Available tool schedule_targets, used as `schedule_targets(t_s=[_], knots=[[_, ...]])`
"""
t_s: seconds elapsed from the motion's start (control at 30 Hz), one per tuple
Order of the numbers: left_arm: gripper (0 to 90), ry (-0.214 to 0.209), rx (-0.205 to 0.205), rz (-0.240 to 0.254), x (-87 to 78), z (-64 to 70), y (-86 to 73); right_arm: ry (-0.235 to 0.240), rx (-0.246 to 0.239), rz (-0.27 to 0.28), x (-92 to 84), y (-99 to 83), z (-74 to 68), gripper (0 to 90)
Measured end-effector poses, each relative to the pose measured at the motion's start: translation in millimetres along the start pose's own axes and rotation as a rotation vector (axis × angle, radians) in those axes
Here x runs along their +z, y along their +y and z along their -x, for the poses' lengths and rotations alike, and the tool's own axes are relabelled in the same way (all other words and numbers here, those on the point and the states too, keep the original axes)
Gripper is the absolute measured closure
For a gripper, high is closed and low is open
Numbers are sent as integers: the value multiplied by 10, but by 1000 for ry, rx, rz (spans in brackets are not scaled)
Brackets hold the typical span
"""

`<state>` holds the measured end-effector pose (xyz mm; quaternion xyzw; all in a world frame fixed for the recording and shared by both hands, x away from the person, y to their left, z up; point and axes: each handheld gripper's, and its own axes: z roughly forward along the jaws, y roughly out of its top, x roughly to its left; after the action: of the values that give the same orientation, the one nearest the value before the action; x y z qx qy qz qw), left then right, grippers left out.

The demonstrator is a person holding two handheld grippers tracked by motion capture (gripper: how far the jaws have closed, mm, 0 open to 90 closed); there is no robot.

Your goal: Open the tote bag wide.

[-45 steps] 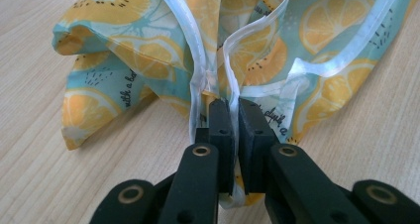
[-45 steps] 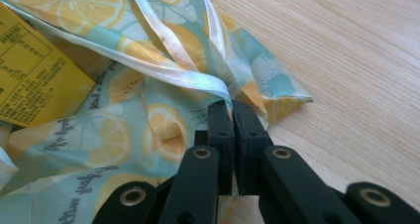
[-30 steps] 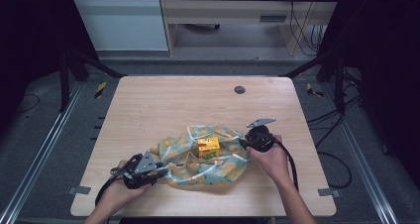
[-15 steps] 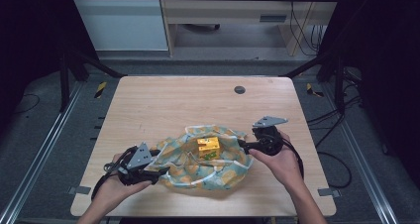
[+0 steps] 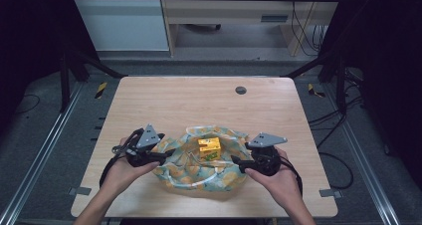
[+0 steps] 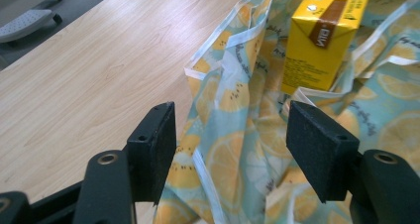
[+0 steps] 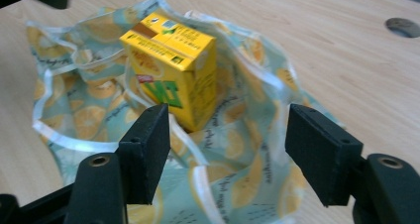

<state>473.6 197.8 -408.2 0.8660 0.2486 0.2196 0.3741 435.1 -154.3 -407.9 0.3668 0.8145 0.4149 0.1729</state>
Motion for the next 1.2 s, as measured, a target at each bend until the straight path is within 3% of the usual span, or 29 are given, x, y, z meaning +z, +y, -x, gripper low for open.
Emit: schedule_targets(t_s=[0.23,0.4,0.47,0.6,0.8,1.2], knots=[[410,-17,9,-35,261,12,44,41,2,-19,137,-115,-142,364],[569,-25,21,-65,443,39,51,54,-7,-81,288,-257,-204,392],[668,-12,29,-68,490,45,56,62,-29,-108,335,-310,-209,455],[808,17,8,-55,580,15,77,72,-47,-161,407,-399,-197,621],[859,19,-30,-62,707,-49,55,87,-63,-188,427,-460,-174,837],[892,43,-79,-39,771,-104,-42,67,-76,-214,452,-546,-136,889]])
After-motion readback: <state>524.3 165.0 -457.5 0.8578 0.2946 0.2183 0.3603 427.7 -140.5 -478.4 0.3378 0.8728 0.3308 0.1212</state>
